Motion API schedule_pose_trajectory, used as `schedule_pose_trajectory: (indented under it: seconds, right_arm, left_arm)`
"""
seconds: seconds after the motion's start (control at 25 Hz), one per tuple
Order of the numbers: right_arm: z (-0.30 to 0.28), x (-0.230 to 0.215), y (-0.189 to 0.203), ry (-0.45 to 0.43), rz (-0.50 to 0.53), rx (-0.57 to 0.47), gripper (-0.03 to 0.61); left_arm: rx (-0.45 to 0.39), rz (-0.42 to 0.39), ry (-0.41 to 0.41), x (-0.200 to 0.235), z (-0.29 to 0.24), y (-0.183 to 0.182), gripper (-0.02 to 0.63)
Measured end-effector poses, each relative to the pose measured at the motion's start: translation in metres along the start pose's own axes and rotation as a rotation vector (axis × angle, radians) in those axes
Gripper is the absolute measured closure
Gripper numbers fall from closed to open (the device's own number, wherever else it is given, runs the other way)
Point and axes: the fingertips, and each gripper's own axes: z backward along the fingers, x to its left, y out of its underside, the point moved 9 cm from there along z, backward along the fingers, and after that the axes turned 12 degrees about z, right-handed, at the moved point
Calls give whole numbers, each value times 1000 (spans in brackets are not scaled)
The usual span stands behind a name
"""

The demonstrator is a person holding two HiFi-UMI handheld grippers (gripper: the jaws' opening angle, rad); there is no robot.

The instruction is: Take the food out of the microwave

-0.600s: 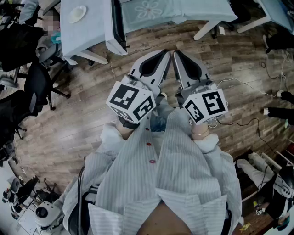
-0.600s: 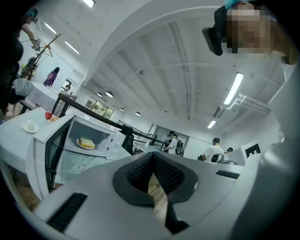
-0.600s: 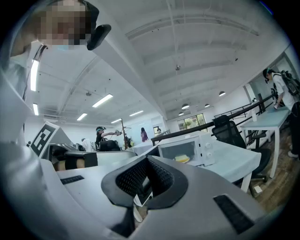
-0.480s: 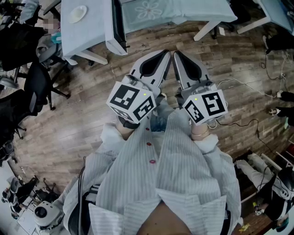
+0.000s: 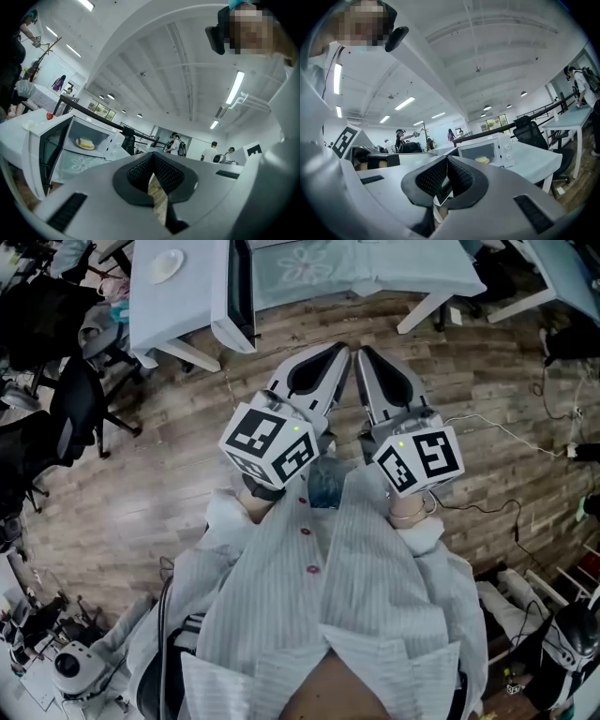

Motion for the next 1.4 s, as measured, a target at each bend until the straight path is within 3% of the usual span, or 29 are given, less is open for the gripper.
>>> schedule_pose_trajectory:
  seconds: [0.28, 0.52, 0.88, 1.4]
  right_arm:
    - [3, -22, 5, -5, -17, 18, 546]
    - [-20, -47, 17, -9, -37, 32, 546]
    - [-105, -102, 15, -13, -43, 46, 545]
    - [-200, -145, 11, -12, -39, 46, 545]
  left_arm:
    - [6, 10, -12, -4, -21, 7, 606]
    - [10, 22, -29, 19, -47, 5, 606]
    - [-2, 31, -37, 80, -117, -37, 606]
    - [12, 46, -11, 148, -183, -79, 606]
